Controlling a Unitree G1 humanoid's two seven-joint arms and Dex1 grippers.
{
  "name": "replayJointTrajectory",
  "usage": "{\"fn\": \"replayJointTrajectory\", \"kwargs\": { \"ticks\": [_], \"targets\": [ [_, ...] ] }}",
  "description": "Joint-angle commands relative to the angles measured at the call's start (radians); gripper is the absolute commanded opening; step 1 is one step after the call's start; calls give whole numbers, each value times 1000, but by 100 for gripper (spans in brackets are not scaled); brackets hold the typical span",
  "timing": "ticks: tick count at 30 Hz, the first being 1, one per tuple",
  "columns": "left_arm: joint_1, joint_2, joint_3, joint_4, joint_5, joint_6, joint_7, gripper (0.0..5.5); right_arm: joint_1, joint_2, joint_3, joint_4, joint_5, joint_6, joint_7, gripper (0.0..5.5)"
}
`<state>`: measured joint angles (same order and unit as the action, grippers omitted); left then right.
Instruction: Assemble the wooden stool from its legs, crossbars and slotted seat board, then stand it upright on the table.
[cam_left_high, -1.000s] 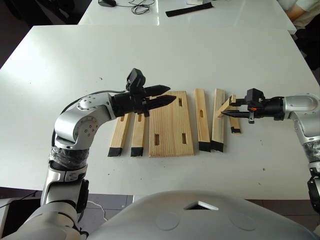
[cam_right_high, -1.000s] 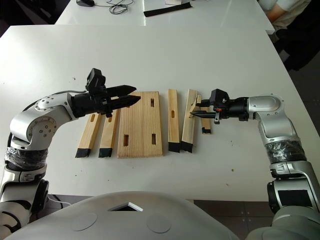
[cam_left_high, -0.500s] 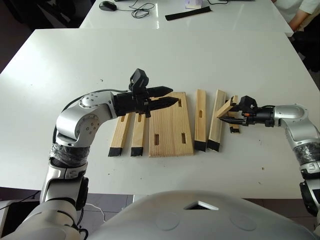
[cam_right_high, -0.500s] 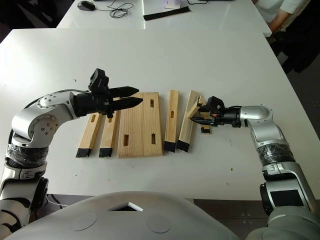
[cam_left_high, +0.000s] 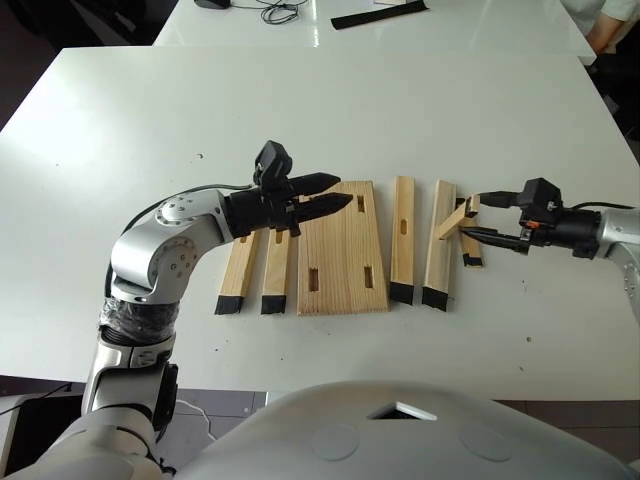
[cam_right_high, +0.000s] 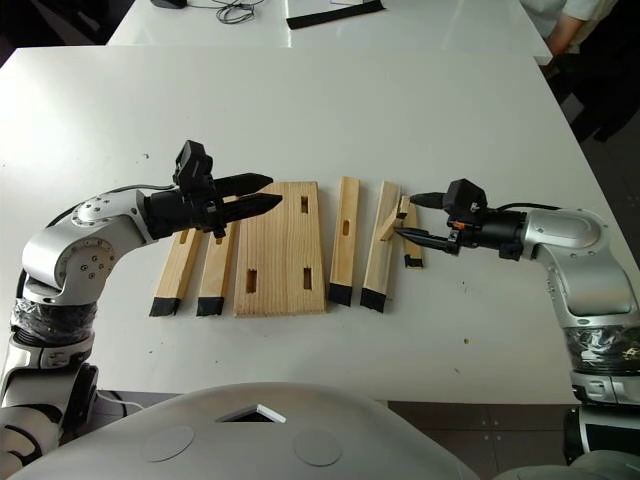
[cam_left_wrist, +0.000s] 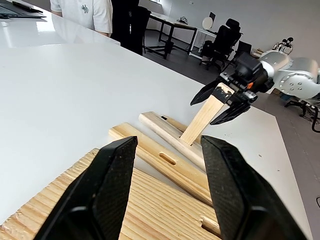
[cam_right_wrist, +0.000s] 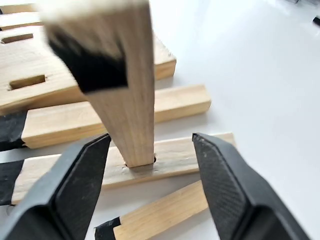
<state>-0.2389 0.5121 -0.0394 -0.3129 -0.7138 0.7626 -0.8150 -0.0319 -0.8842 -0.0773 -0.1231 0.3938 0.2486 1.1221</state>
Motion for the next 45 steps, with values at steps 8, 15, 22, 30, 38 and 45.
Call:
{"fn": "replayJointTrajectory", "kwargs": {
  "ticks": [8,15,22,30,38,45],
  "targets": [
    [16,-1,8,-15,13,-24,20,236,37,-21,-182,-239,200,182,-35,300],
    [-8,-2,-6,2,16,-28,9,236,-92,112,-190,-268,352,267,-197,300],
    [-29,5,-10,15,15,-23,-3,236,-134,167,-172,-302,383,275,-261,300],
    [-49,2,-21,35,18,-21,-12,236,-189,216,-136,-311,390,276,-316,300],
    [-55,-2,-27,40,19,-21,-13,236,-251,242,-97,-317,386,271,-339,300],
    [-66,-1,-35,48,20,-19,-18,236,-245,285,-14,-304,336,258,-347,300]
  ]
}}
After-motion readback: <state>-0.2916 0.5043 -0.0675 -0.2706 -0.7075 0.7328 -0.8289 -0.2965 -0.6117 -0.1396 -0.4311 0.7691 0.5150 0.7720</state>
